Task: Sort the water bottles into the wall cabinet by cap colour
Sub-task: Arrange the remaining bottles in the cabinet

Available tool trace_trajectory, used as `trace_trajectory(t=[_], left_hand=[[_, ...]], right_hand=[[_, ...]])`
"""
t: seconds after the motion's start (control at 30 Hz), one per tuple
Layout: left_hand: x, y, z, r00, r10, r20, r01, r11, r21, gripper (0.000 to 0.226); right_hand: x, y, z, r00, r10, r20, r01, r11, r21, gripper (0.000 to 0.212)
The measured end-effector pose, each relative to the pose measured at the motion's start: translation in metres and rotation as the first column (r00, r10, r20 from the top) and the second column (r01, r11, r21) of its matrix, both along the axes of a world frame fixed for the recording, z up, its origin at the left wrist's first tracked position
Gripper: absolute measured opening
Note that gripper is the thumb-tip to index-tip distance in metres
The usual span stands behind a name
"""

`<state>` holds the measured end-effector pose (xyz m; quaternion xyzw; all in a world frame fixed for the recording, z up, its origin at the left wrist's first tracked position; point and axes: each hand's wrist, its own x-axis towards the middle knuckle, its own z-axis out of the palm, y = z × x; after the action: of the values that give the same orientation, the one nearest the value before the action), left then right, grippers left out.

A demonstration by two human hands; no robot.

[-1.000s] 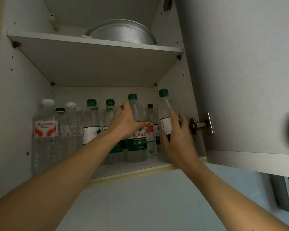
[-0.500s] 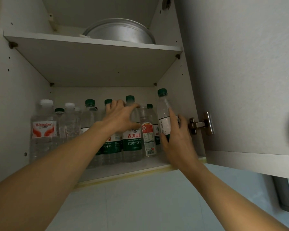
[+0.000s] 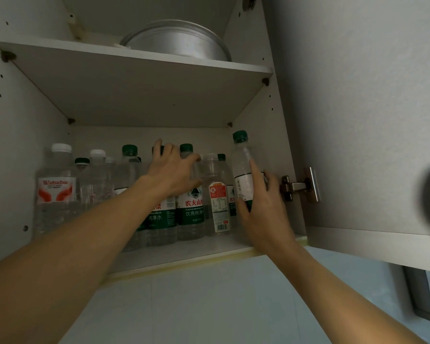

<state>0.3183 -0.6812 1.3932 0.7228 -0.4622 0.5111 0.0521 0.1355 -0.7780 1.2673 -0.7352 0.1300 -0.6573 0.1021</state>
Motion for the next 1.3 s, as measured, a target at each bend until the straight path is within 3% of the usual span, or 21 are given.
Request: trace_trajectory(t=[0.17,0.4,0.53,0.7,1.03,1.3], left_hand=[[-0.001,-0.005,-0.001,0.999,0.031,-0.016,-0.032,0.998,-0.05,0.063],[0.006,-0.008,-0.003,0.999,0.024,-0.03,-0.025,0.998,-0.06,0.061],[0.008,-0.006,0.002,0.999,-0.018,-0.048,0.015,0.998,-0.068,0.063],[0.006,-0.005,0.006,0.995,-0.06,-0.077,0.056,0.997,-0.053,0.06],[-0.001,0.003,0.0,0.994,-0.051,-0.101,0.048,0.998,-0.037,0.059],[-0.02,0.008,-0.003,1.0,-0.016,-0.004,0.015,0.996,-0.088,0.088]], right_hand=[[0.0,-0.001,0.001,0.999,0.019,-0.033,-0.017,0.998,0.061,0.095],[0.001,-0.012,0.007,0.969,0.104,-0.225,-0.039,0.96,0.278,0.1],[0.001,-0.012,0.014,0.963,0.125,-0.24,-0.024,0.923,0.385,0.092],[0.001,-0.013,0.015,0.965,0.132,-0.227,-0.027,0.909,0.417,0.078],[0.0,-0.008,0.015,0.964,0.127,-0.233,-0.012,0.898,0.44,0.074],[0.0,-0.004,0.017,0.935,0.131,-0.33,0.052,0.869,0.492,0.093]])
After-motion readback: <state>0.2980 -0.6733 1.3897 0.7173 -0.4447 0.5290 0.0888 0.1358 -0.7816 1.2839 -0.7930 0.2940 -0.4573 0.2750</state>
